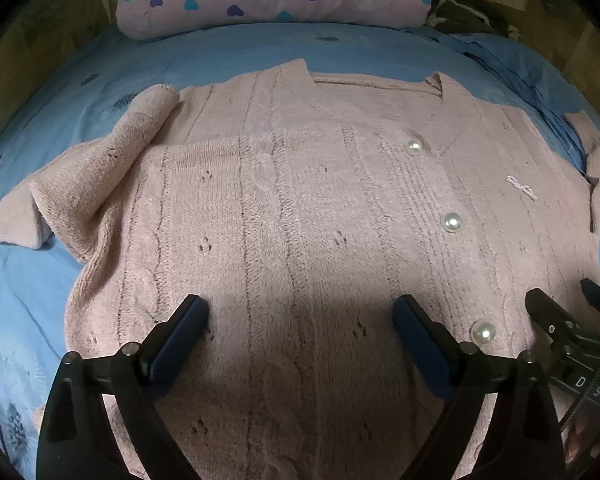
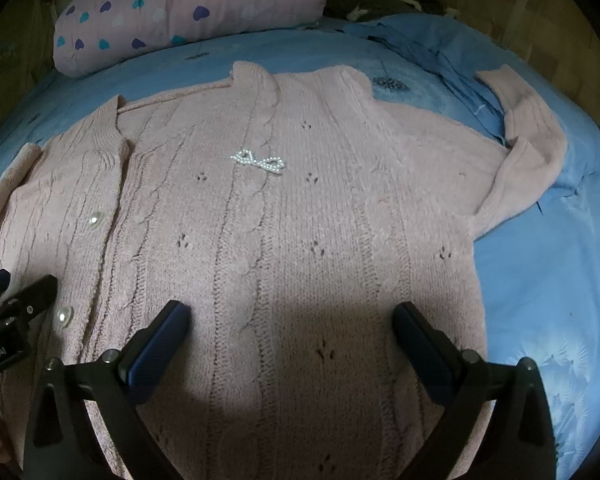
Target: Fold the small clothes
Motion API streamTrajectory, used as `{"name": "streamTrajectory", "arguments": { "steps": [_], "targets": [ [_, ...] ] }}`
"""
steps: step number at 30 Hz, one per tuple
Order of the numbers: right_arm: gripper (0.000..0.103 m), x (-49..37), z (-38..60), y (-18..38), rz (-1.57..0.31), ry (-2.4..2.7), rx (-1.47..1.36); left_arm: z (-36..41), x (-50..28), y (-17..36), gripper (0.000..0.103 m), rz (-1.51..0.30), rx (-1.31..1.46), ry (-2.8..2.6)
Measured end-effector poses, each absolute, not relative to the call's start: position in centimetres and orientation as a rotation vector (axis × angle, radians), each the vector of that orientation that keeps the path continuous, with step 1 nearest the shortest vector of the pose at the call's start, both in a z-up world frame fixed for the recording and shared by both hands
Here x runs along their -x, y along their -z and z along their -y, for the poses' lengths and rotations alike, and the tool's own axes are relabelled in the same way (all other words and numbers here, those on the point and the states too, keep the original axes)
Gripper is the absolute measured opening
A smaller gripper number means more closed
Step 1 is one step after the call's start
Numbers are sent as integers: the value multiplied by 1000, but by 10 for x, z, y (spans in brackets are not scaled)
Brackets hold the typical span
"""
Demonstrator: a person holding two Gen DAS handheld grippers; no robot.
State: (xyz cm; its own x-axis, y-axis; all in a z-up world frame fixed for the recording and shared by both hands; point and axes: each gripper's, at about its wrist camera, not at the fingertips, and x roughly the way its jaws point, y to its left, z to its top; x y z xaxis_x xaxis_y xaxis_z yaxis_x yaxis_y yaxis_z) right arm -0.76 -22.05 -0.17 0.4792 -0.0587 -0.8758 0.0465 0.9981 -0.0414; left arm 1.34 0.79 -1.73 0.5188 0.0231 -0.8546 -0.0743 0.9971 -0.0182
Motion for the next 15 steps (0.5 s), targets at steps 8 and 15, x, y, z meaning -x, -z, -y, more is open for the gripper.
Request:
{"name": "streamTrajectory", "arguments": {
  "steps": [8, 15],
  "targets": [
    [103, 7, 220, 1, -1071, 64, 15, -7, -9, 14, 89, -1033, 56, -52],
    [103, 7, 220, 1, -1071, 64, 15, -7, -8, 10, 88, -1040, 60, -43]
  ]
}}
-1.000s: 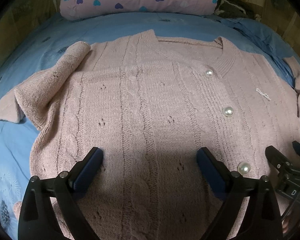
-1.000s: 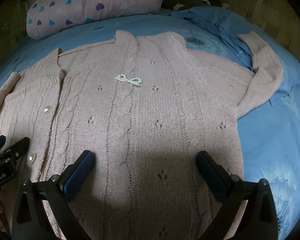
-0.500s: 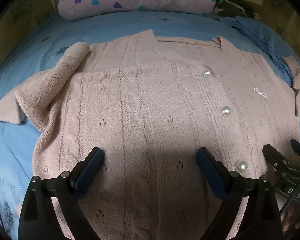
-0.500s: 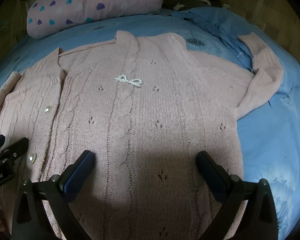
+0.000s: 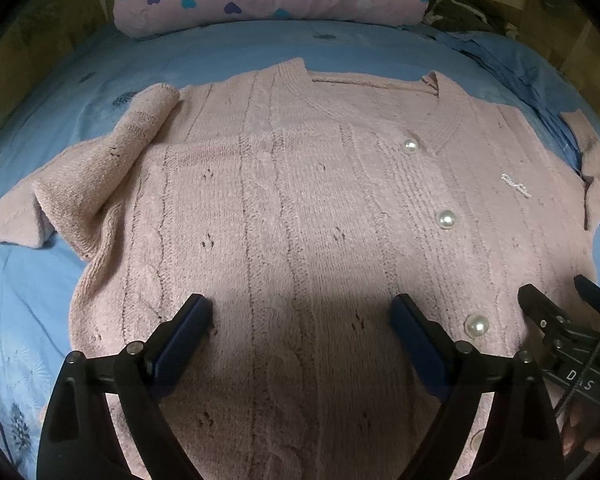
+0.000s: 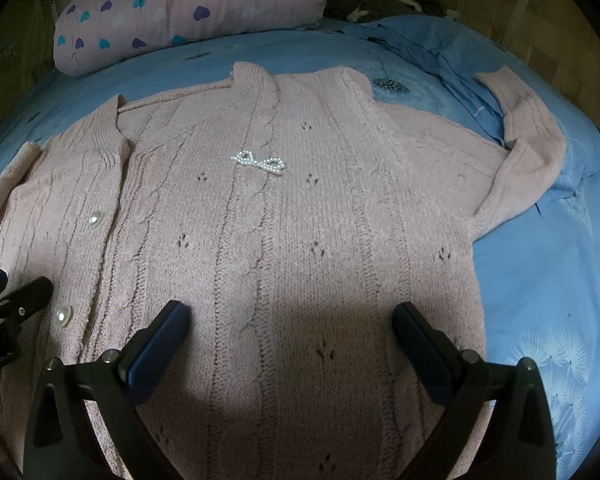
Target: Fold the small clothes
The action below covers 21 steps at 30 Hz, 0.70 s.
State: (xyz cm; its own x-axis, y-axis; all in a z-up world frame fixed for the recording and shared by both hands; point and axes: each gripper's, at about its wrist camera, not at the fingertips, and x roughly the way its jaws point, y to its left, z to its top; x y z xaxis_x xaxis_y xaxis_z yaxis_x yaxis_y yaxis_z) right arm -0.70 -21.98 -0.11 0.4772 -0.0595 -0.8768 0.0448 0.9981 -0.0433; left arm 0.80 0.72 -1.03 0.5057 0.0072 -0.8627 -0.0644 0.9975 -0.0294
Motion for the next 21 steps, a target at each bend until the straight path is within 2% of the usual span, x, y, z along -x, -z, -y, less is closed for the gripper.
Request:
{"name": "streamTrajectory", "arguments": {
  "steps": [12, 21],
  "targets": [
    [103, 6, 221, -2, -1083, 65, 16, -8, -6, 2, 86, -1039, 67, -36],
    [103, -1, 236, -34, -1035, 65, 46, -17, -7, -13, 86, -999, 52, -51]
  ]
}}
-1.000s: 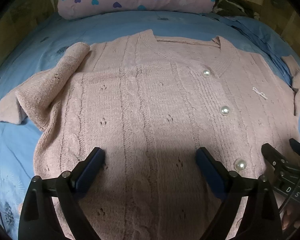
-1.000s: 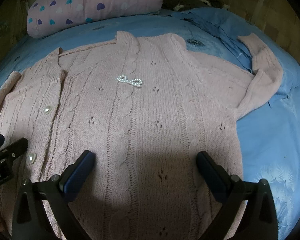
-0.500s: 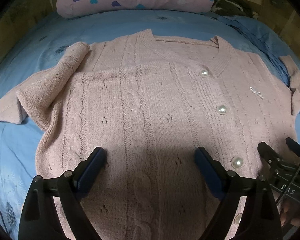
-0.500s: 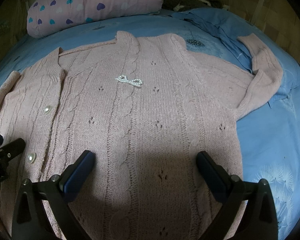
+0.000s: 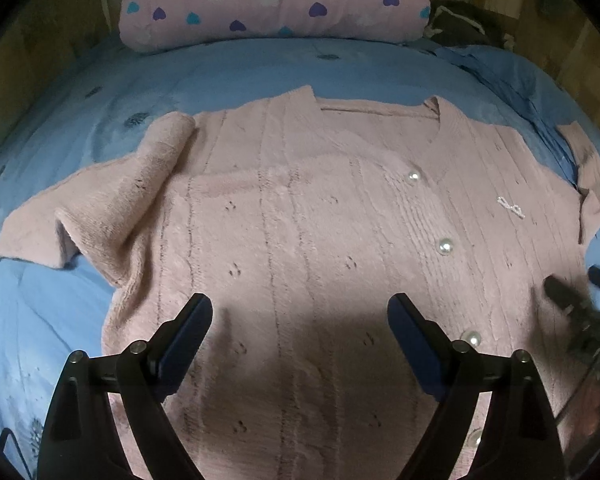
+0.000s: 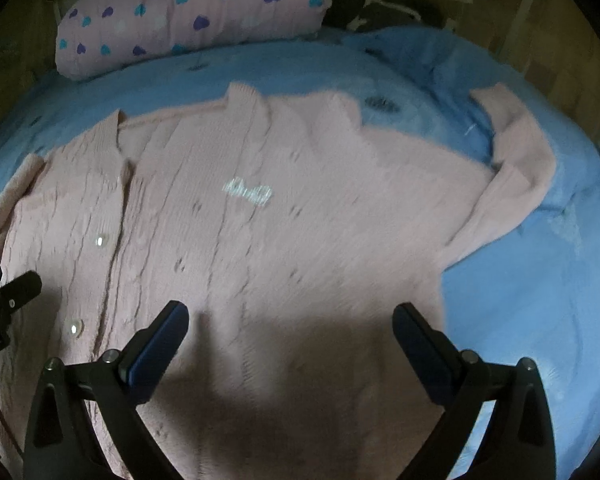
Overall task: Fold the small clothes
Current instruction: 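Reach the right tool to a cardigan sleeve cuff and grasp it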
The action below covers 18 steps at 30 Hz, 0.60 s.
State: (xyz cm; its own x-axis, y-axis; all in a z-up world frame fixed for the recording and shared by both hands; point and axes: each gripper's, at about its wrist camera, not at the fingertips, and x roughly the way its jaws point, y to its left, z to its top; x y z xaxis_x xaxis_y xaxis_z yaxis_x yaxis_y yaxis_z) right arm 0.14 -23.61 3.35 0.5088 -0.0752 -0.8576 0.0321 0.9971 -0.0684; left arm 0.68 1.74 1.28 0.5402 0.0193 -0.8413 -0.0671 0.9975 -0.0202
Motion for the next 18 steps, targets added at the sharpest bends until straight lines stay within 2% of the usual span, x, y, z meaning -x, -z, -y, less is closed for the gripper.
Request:
{"name": "streamTrajectory", "arguments": {
  "steps": [8, 18],
  "targets": [
    [103, -40, 288, -56, -966, 198, 165, -23, -11, -8, 86, -994, 25, -66],
    [103, -107, 390, -72, -926, 423, 171, -20, -20, 6, 86, -1023, 30, -37]
  ]
}}
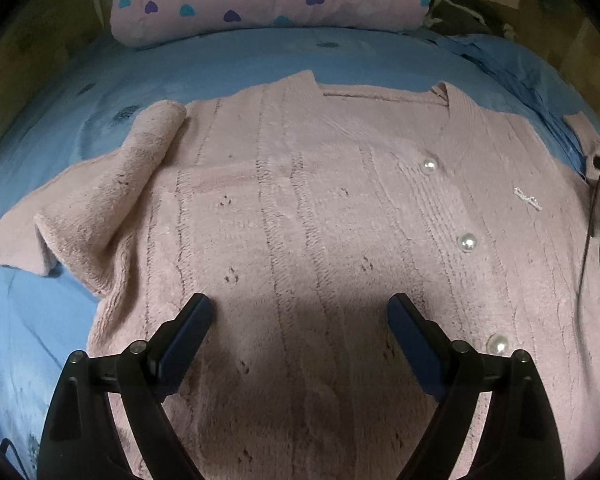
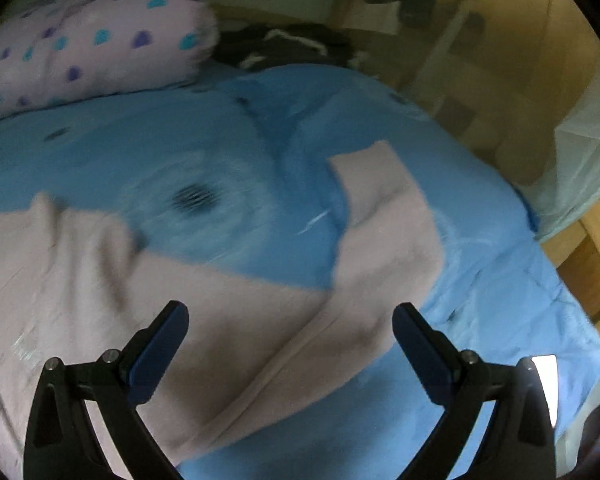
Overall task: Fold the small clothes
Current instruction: 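Reach the right tool to a cardigan sleeve cuff and grasp it, then carry the sleeve across the cardigan front with the right tool, release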
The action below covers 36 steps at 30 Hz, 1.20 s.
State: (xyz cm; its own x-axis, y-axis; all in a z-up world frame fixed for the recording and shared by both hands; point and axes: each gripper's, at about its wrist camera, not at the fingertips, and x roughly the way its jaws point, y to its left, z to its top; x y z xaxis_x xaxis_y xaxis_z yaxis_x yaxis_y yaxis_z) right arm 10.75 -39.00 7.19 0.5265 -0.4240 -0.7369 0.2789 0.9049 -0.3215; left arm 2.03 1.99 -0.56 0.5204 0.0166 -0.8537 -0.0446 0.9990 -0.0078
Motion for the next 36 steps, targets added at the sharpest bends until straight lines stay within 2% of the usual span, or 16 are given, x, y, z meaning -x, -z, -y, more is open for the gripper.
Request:
{"name": "streamTrajectory", "arguments": {
  "steps": [10, 14, 16, 19, 21, 22, 24, 27, 36],
  "targets": [
    [103, -151, 464, -56, -942, 534, 56, -24, -26, 6, 86, -1017, 41, -45],
    [102, -161, 489, -43, -966, 505, -72, -25, -26, 6, 86, -1016, 40, -47],
    [95, -162, 499, -34, -982, 509, -128, -26, -26, 6, 86, -1016, 39, -49],
    [75, -160, 500, -28, -980, 541, -87, -27, -26, 6, 86, -1017, 41, -51],
    [55, -159, 498, -28, -980, 553, -40, -29, -27, 5, 86, -1015, 45, -52],
    [48, -158, 499, -29, -983, 555, -28, -29, -27, 5, 86, -1014, 46, -54],
    [19, -155, 503, -34, -977, 507, -68, -31, -27, 5, 86, -1011, 52, -55],
    [14, -144, 512, -51, -936, 470, -175, -33, -27, 3, 86, -1005, 55, -59],
    [13, -118, 481, -105, -800, 238, -244, -32, -26, 5, 86, -1021, 44, -70]
  ]
}}
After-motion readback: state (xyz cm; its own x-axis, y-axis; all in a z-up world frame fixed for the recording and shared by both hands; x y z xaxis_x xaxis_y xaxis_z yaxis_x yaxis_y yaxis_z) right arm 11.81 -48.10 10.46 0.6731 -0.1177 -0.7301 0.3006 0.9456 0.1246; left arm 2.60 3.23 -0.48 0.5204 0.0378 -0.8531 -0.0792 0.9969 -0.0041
